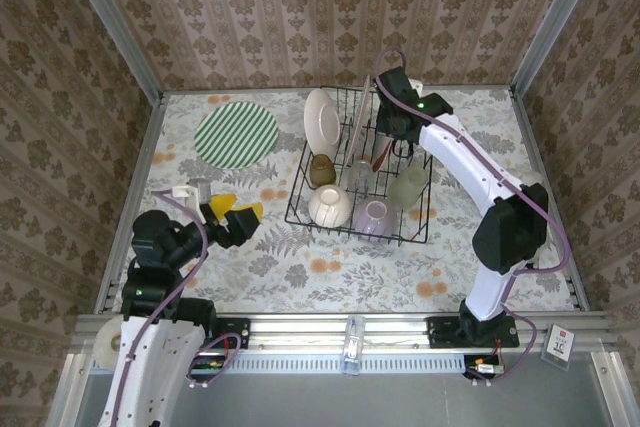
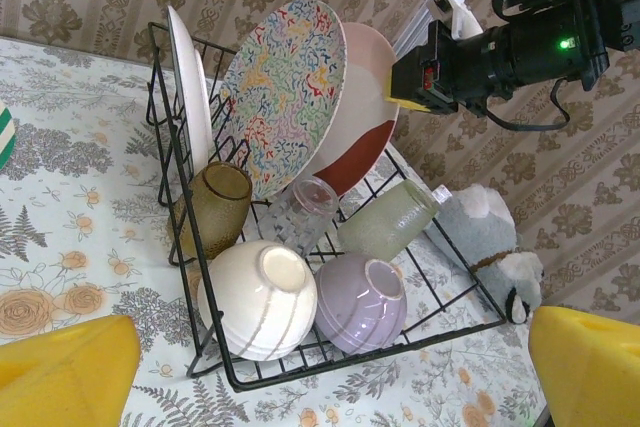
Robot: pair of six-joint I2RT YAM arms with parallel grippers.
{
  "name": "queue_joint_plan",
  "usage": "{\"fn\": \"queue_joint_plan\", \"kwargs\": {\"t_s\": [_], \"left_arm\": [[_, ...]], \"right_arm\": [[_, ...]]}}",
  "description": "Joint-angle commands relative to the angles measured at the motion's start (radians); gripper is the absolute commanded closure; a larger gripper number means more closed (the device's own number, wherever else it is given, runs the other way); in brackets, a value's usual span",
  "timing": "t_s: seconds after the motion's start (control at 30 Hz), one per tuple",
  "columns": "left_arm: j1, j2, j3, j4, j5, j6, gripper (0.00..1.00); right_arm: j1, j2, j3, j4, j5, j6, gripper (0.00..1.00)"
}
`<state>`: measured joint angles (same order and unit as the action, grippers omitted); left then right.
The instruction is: Unload the mixed dishes from the dish rack
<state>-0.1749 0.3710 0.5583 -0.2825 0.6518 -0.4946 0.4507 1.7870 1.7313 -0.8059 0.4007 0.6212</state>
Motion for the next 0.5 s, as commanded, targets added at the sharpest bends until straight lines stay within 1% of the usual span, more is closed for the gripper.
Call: {"fn": "queue_joint_plan", "kwargs": {"t_s": [0.0, 0.1, 0.27, 0.37, 0.47], "left_arm": [[0.005, 0.003, -0.009, 0.026, 0.009, -0.011, 0.0], [0.006, 0.001, -0.009, 0.025, 0.006, -0.013, 0.0], [0.005, 0.003, -0.009, 0.024, 0.002, -0.014, 0.0], [0.007, 0.005, -0.009, 0.022, 0.002, -0.013, 0.0], [0.008, 0.008, -0.01, 0.022, 0.001, -0.012, 0.0]], "right_arm": [[0.037, -0.001, -0.015, 0.048, 0.077, 0.016, 1.0], [0.064, -0.033, -0.04, 0.07, 0.14, 0.018, 1.0], [0.1, -0.141, -0.111, 0.141, 0.255, -0.023, 1.0], [0.105, -0.208, -0.149, 0.17, 0.28, -0.046, 1.0], [0.105, -0.251, -0.16, 0.165, 0.274, -0.062, 1.0]]}}
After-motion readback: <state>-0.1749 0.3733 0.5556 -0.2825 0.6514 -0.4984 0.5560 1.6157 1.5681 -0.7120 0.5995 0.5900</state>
